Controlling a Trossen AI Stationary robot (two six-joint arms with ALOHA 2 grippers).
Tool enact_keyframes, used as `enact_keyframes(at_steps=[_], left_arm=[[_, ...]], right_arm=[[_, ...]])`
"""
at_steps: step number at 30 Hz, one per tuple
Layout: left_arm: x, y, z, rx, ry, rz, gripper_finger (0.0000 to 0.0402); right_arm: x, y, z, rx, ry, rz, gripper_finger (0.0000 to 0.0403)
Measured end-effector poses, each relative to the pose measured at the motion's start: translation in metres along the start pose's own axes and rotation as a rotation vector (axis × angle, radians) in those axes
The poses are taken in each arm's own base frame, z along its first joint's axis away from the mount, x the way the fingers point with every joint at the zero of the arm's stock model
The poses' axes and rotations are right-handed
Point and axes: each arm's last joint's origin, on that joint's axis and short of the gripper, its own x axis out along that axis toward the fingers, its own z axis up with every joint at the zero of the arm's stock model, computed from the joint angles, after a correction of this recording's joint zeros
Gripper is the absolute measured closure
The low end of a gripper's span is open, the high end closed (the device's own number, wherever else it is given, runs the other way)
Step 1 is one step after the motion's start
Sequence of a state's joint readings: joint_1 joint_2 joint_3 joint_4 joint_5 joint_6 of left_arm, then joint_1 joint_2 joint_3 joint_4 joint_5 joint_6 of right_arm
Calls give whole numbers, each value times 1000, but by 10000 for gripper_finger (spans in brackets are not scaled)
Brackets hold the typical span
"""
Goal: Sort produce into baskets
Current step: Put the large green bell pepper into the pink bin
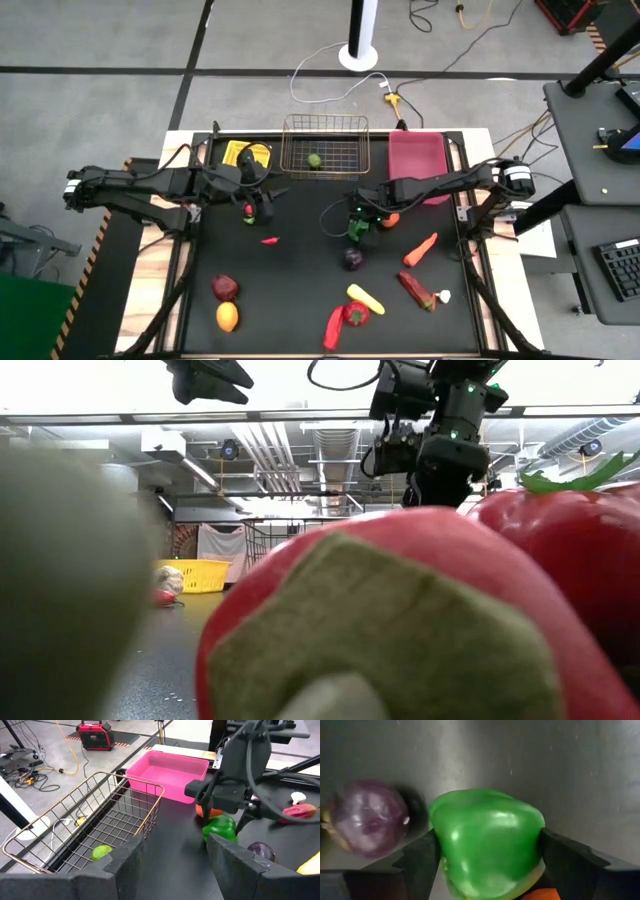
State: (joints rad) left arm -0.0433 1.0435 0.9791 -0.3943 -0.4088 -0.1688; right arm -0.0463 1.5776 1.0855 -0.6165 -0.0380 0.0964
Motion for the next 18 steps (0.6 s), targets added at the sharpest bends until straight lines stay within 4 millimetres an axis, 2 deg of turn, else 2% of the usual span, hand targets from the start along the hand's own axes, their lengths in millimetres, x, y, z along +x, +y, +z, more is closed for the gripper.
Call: enact_keyframes(at_steps=[7,15,18], left_arm=[[0,0,0,0,0,0,201],[0,0,0,-1,-2,0,201],[0,0,0,-1,-3,0,201]], right_arm=[[-18,1,1,-1,-57,6,102],[-69,2,1,34,-216,22,106],[-81,2,-2,56,-252,28,119]])
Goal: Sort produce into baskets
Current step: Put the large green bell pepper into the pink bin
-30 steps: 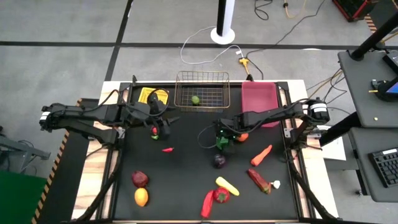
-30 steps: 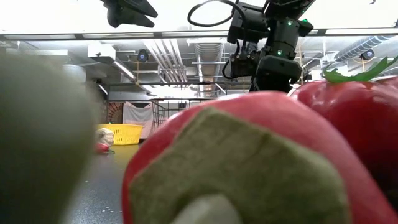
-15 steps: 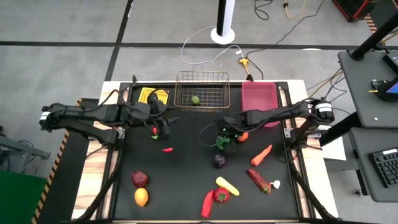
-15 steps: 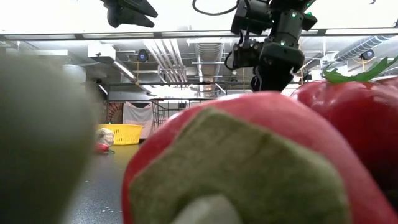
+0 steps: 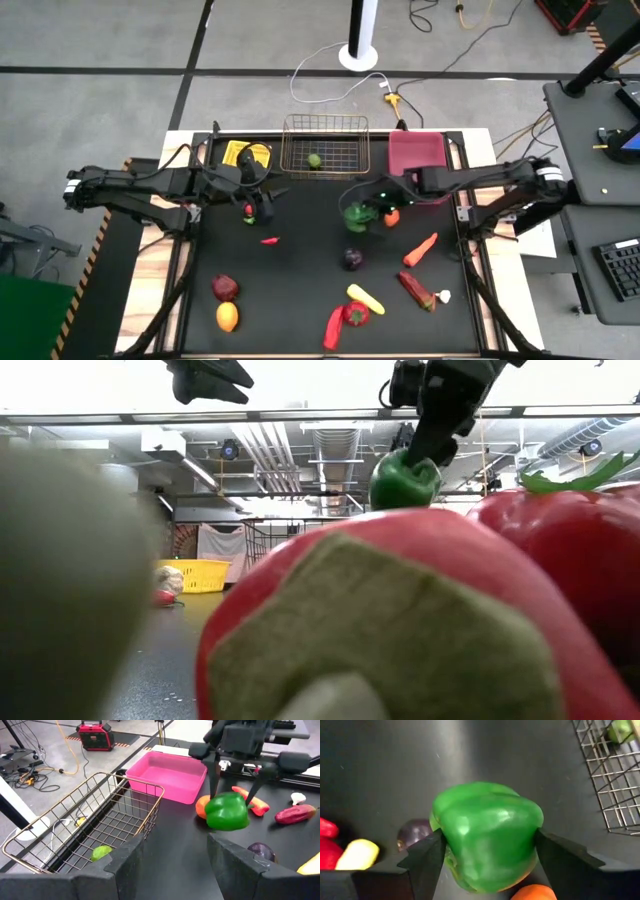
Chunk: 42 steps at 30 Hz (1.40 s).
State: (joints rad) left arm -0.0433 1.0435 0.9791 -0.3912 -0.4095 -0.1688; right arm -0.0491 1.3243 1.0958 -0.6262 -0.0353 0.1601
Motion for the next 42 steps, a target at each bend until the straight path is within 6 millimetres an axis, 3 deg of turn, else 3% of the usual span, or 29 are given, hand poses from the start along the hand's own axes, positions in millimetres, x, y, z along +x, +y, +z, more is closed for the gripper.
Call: enact_keyframes(at_steps=[5,16,20,32,42], left_arm=[[0,0,0,0,-1,0,201],[0,0,0,-1,-2,0,201],[0,0,0,-1,-2,0,201],[0,0,0,2,-2,0,201],[0,0,0,2,-2,0,201]], right_arm=[[2,0,-6,21,20,2,153],[63,-4,-19,16,211,-17,233],[71,-4,-19,3,219,-19,273],[62,-4,-19,-16,212,-2,386],[58,-6,-17,-26,180,-36,396]])
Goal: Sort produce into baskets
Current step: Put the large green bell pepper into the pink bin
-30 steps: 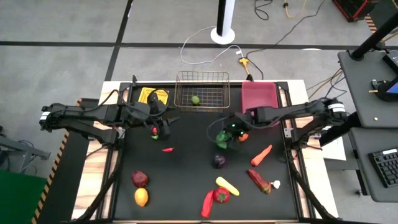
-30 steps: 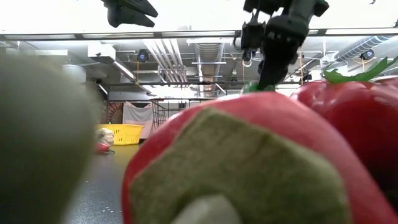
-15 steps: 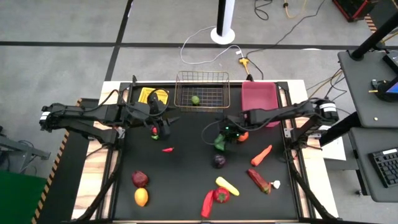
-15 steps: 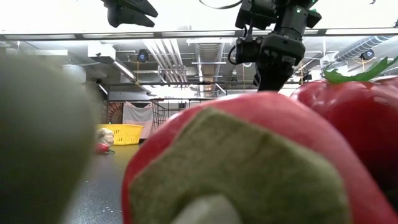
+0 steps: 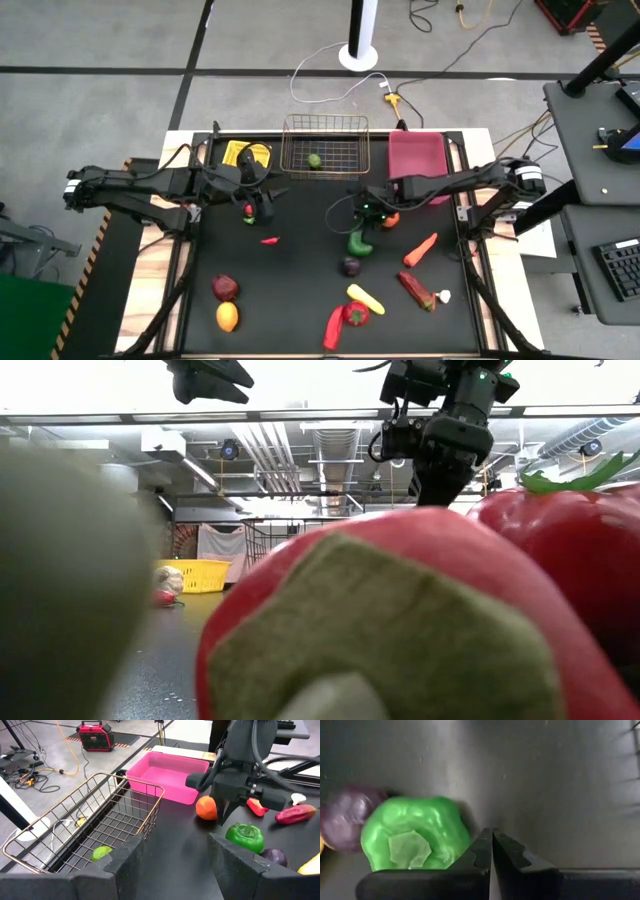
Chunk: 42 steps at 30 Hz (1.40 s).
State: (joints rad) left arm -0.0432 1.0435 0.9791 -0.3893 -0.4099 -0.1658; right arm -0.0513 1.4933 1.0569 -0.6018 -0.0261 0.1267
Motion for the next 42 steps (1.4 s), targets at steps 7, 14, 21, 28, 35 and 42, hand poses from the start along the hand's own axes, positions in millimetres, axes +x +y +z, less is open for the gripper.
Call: enact_keyframes(at_steps=[7,14,21,28,35,42], left_arm=[[0,0,0,0,0,0,201],[0,0,0,0,0,0,201],[0,0,1,16,-5,0,201],[0,0,1,25,-5,-1,201],[0,0,1,24,-5,0,201],[0,0,1,33,-6,-1,201]], right_arm=[[-30,3,1,-44,-99,11,394],[-61,22,-13,-81,-107,61,358],[-54,43,-19,-111,-58,92,255],[-24,48,-19,-97,36,76,205],[-8,50,-16,-98,50,73,217],[-5,50,-15,-90,45,73,234]])
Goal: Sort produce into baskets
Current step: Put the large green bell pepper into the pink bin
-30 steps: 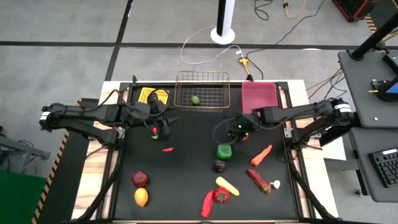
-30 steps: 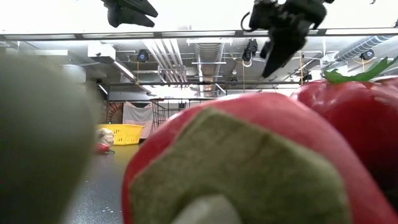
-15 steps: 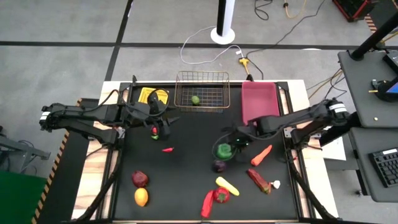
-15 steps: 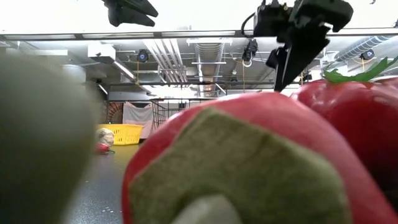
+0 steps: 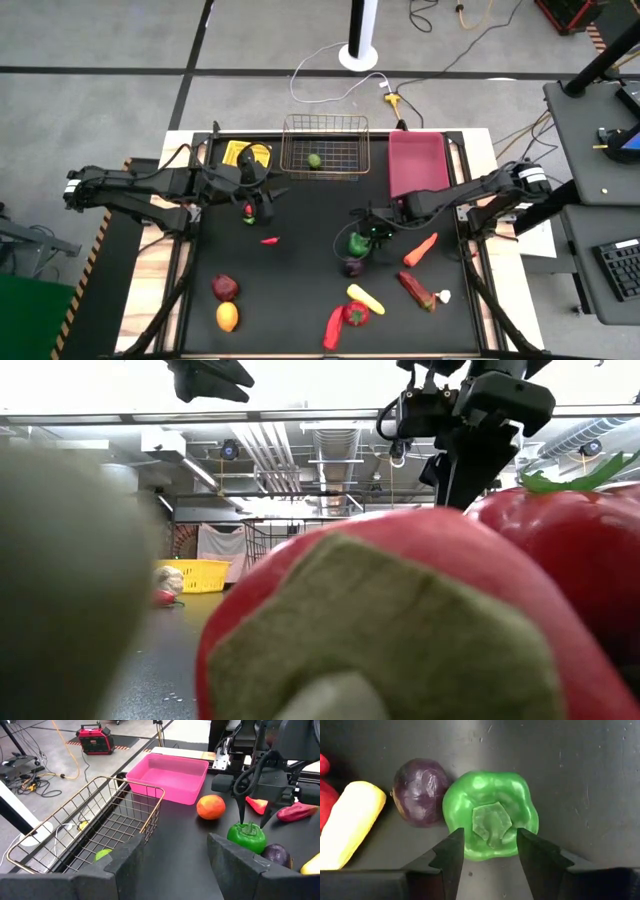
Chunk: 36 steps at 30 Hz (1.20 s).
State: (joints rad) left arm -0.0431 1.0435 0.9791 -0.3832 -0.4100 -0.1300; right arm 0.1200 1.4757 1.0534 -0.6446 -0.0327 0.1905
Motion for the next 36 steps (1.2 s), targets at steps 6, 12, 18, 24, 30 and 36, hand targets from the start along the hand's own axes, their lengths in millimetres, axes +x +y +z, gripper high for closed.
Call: enact_keyframes(at_steps=[6,12,18,24,30,36], left_arm=[[0,0,0,0,0,0,201],[0,0,0,0,0,0,201],[0,0,0,-1,-1,0,201],[0,0,0,-1,-1,0,201],[0,0,0,-1,-1,0,201],[0,0,0,-1,-2,0,201]], right_arm=[[0,0,0,0,-1,-7,269],[4,0,0,1,10,-9,326],[14,-1,1,-22,32,-13,382],[9,-1,0,-20,24,-11,381],[-4,1,5,-19,-15,-3,383],[-24,0,11,-14,-1,-3,384]])
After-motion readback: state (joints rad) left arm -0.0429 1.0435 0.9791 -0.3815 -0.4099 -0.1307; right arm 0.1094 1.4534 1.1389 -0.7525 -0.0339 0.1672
